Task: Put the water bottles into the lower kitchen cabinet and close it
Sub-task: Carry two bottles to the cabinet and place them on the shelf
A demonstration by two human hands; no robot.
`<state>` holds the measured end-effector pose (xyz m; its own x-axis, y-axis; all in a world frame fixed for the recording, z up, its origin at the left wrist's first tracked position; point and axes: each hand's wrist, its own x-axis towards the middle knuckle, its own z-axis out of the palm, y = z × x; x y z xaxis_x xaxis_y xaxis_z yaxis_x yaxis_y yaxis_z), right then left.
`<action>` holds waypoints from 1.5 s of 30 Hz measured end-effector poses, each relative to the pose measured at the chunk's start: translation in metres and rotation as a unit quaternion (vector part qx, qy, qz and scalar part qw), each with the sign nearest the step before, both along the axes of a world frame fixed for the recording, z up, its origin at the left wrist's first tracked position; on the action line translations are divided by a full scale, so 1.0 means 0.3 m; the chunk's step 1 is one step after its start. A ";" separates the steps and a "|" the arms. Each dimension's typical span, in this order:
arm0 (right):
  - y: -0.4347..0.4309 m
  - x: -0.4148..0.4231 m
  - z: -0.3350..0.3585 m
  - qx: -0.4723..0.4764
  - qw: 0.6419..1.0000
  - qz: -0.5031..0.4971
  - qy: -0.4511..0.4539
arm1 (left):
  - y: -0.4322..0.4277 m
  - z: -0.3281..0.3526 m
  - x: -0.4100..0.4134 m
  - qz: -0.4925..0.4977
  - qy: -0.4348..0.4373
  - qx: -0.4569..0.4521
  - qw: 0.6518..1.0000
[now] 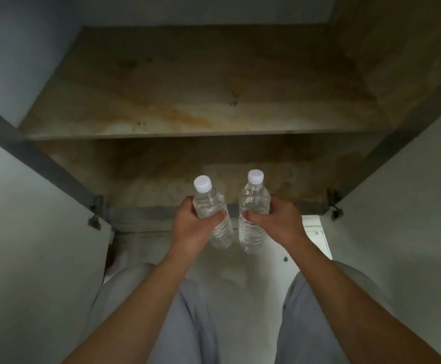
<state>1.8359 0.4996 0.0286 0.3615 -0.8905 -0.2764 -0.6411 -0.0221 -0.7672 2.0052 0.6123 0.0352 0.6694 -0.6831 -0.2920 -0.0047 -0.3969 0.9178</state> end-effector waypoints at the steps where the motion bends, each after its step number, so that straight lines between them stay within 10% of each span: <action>1: -0.005 -0.006 -0.006 0.004 1.000 -0.002 0.007 | -0.005 0.000 -0.006 -0.003 0.003 0.009 1.000; 20: -0.262 0.169 -0.441 0.056 0.994 -0.092 0.008 | -0.335 -0.433 0.170 -0.033 0.055 0.090 0.994; 38: -0.251 0.322 -0.604 -0.061 0.989 -0.099 0.086 | -0.379 -0.680 0.248 -0.064 -0.229 0.139 0.961; 45: -0.256 0.352 -0.573 -0.028 0.990 -0.088 0.104 | -0.308 -0.591 0.191 -0.013 -0.103 0.111 0.988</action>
